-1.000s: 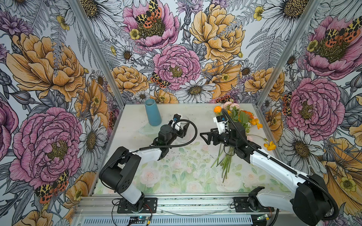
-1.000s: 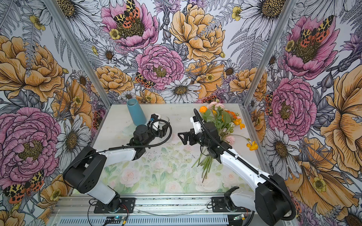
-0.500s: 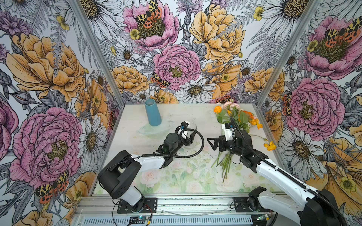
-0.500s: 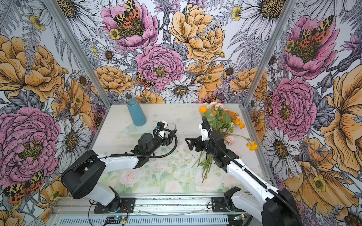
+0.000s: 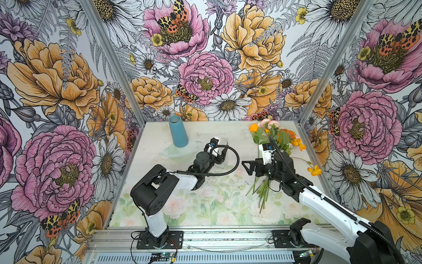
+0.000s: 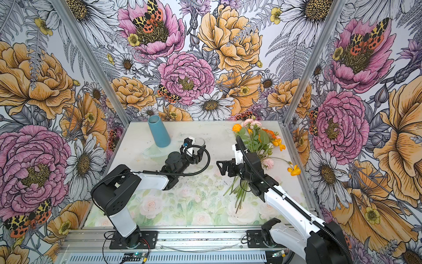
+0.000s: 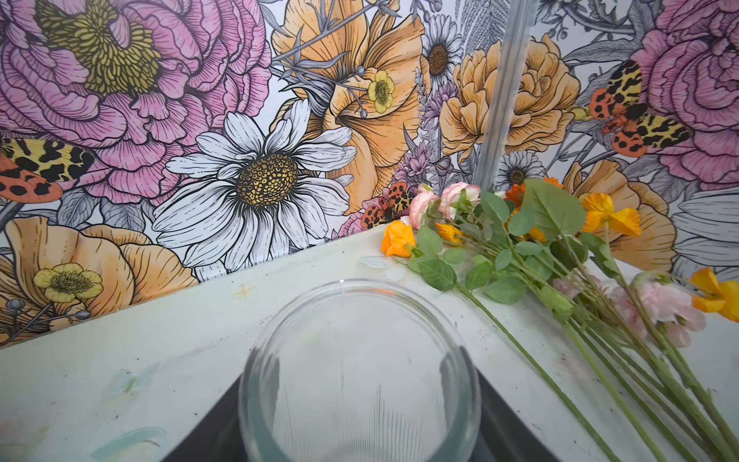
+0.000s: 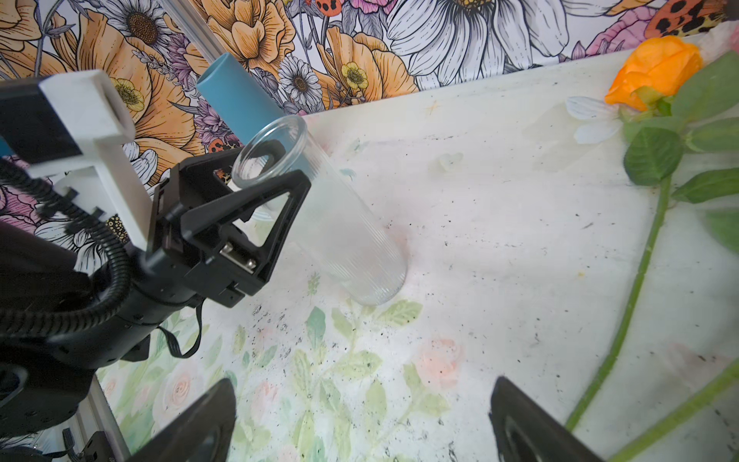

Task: Arrange flowers in a vase
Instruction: Place the vase at the center of the table.

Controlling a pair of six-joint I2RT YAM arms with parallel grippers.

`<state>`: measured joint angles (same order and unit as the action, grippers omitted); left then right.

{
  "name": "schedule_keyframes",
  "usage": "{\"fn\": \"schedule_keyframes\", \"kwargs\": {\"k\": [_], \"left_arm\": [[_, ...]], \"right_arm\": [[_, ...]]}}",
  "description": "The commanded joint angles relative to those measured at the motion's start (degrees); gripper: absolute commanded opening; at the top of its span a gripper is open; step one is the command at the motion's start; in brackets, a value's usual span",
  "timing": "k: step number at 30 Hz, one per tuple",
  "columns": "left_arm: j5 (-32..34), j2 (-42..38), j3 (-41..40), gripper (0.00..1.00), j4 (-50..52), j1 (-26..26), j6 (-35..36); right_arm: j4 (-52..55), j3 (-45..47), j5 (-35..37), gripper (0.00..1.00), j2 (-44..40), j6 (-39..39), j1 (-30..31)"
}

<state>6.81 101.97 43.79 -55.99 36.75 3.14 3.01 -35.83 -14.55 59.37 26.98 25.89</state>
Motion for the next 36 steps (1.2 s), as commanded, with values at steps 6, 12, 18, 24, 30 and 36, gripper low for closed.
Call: {"fn": "schedule_keyframes", "kwargs": {"k": [6, 12, 18, 24, 30, 36], "left_arm": [[-1.2, 1.3, 5.1, 0.54, -1.3, -1.9, -1.3], [-2.4, -0.7, 4.7, 0.52, 1.7, -1.6, -4.1], [-3.0, -5.3, 3.0, 0.52, 7.2, 1.2, -4.5], [-1.8, -5.5, 2.4, 0.54, 7.6, 2.9, -3.8], [-2.5, -5.0, 0.2, 0.62, 3.1, 3.1, -2.9], [-2.3, -5.6, -1.2, 0.84, 2.1, 3.5, -0.9]], "right_arm": [[-0.1, -0.9, 1.9, 1.0, 0.4, -0.1, -0.9], [-0.2, -1.8, 1.6, 1.0, 2.0, -0.4, -1.2], [-0.3, -2.1, 2.0, 1.0, 2.6, -0.8, -1.3], [-0.6, -2.3, 1.7, 0.99, 4.0, -0.8, -1.5], [-1.0, -1.7, 1.8, 1.0, 3.2, -0.7, -1.6], [-0.9, -1.5, 2.3, 1.0, 3.0, -0.4, -1.6]]}}
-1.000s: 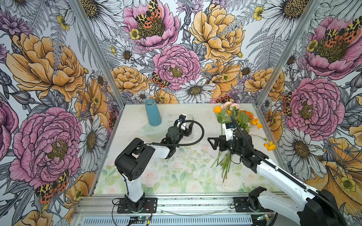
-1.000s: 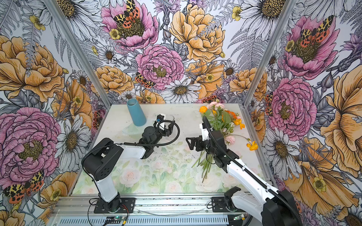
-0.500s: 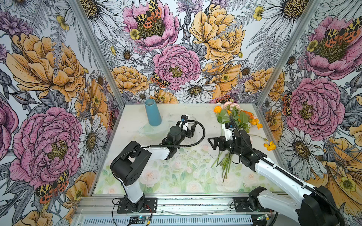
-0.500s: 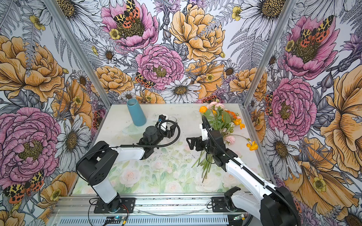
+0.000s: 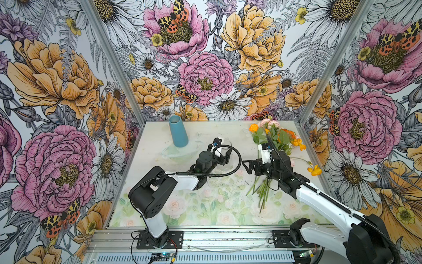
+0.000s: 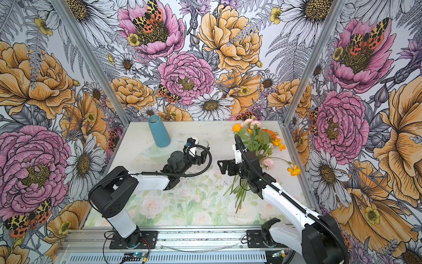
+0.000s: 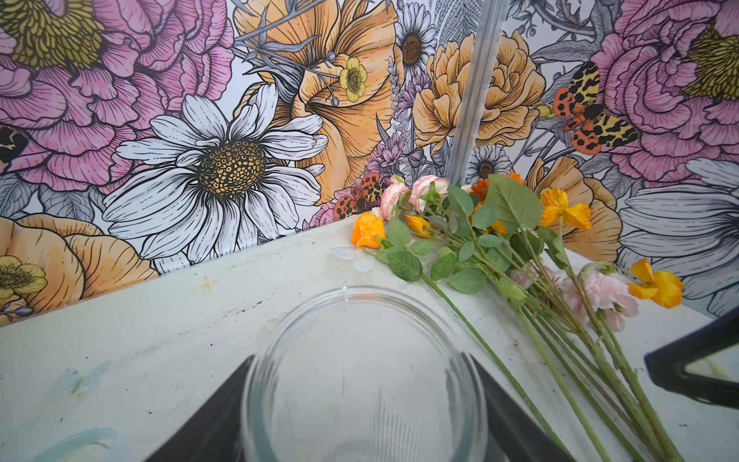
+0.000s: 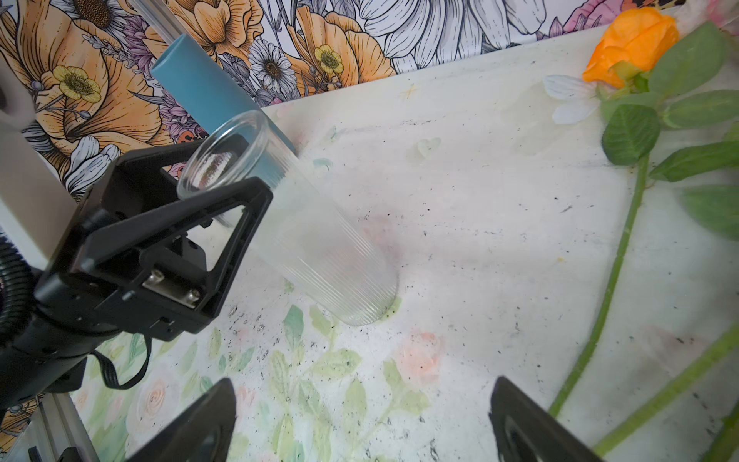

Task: Arrange flowers in a vase
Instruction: Place the vase at the center of the table.

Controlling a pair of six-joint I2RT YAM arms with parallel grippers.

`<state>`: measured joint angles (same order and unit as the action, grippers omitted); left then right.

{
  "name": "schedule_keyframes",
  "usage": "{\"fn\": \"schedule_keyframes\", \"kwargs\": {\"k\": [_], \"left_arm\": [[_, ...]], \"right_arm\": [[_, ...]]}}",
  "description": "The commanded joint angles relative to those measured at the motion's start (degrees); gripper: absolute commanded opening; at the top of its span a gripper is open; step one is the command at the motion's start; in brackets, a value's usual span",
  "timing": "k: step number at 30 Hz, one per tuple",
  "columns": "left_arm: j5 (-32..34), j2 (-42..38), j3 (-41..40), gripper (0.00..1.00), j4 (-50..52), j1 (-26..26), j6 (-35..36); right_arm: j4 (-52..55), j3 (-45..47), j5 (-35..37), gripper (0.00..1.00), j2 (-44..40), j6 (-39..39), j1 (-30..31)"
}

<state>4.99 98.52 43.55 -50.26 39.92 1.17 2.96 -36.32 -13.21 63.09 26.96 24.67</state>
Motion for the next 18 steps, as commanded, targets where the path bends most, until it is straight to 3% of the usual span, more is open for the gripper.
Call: {"fn": "schedule_keyframes", "kwargs": {"k": [1, 3, 8, 11, 14, 18], "left_arm": [[-0.5, -2.4, -1.0, 0.88, -3.4, 0.3, 1.1], [-0.4, -2.8, -1.0, 0.98, -3.2, 0.5, 1.4], [-0.3, -4.9, -1.4, 0.99, -3.1, 0.5, 2.0], [0.2, -8.4, -2.6, 0.99, -1.7, 0.2, 2.7], [0.2, -13.9, -4.5, 0.99, 0.8, -0.2, 3.0], [-3.0, -24.0, -3.5, 0.99, 13.3, -1.8, -2.2]], "right_arm": [[-0.9, -1.1, 1.1, 0.99, -0.6, -0.3, -0.5], [-0.8, -1.2, 1.6, 0.99, -0.3, 0.4, -0.6], [1.9, -3.0, 3.8, 0.99, 1.6, 4.4, -3.3], [4.6, -4.6, 6.1, 0.94, 2.5, 5.7, -4.9], [8.7, -6.1, 11.8, 0.91, 1.7, 7.4, -5.9], [15.8, -7.5, 19.2, 0.86, -0.1, 12.1, -7.7]]}}
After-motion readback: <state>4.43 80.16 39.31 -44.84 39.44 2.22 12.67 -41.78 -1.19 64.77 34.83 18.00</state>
